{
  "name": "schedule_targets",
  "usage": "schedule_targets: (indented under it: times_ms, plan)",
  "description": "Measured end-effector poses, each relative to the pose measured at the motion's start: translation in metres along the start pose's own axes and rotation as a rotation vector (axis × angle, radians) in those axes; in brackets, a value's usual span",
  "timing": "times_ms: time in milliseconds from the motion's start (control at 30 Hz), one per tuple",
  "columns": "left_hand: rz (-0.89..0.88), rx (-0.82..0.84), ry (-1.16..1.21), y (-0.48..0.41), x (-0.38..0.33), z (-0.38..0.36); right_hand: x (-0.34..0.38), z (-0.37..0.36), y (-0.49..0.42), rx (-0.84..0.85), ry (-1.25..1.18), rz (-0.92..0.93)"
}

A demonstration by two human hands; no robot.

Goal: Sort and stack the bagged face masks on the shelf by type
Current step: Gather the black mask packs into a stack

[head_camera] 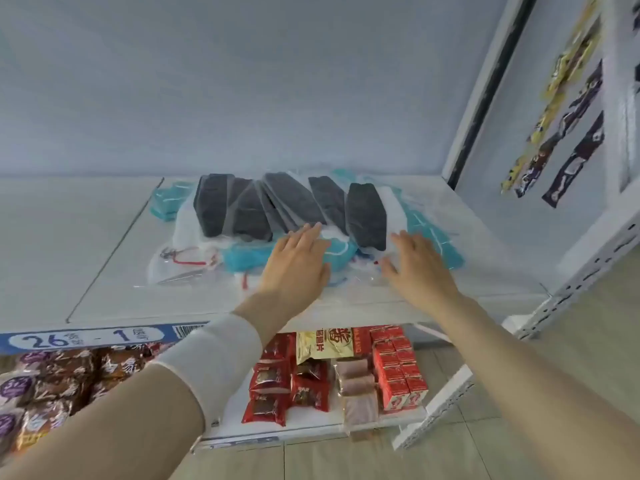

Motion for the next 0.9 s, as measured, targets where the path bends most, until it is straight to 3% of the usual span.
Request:
schedule_targets:
  times_ms: [100,333,400,467,533,700,767,833,900]
  plan:
    - [0.096,-0.058,0.082,-0.045,0.015,0.001,-0.014,0.012,-0.048,-0.092,0.022,-0.054]
    - [0.203,-0.024,0.122,-0.098,0.034,-0.019,-0.027,-0.014,-0.121,-0.06,0.026,-0.081]
    - [0.203,0.013,0.103,-0.103,0.033,-0.025,-0.026,-0.016,-0.129,-0.077,-0.156,-0.048]
    - [0.252,0.004,0.161,-0.108,0.037,-0.027,-0.027,-0.009,-0.134,-0.098,-0.529,-0.052]
    - [0.334,-0.048,0.345,-0.111,0.044,-0.022,-0.023,-0.004,-0.14,-0.088,-0.855,-0.072]
    - [0.63,-0.138,1.26,-0.113,0.078,-0.034,0.018,-0.013,-0.154,0.078,-1.257,-0.03]
    - [0.739,-0.194,1.339,-0.106,0.105,-0.038,0.022,-0.013,-0.162,0.039,-1.022,0.009]
    - [0.812,-0.24,1.26,-0.095,0.136,-0.039,0.015,-0.021,-0.173,0.007,-0.437,0.02]
    - [0.841,-0.221,1.143,-0.085,0.159,-0.043,0.011,-0.04,-0.175,0.095,-0.031,-0.006]
Point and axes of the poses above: each hand's wrist, its own y-axis away from the middle knuckle, its own z-axis out of the back of the hand, x = y × z, the point moved 10 cm from there along -y, towards the middle knuckle, and after that the axes turned 15 degrees about -y, right-handed, at the moved point
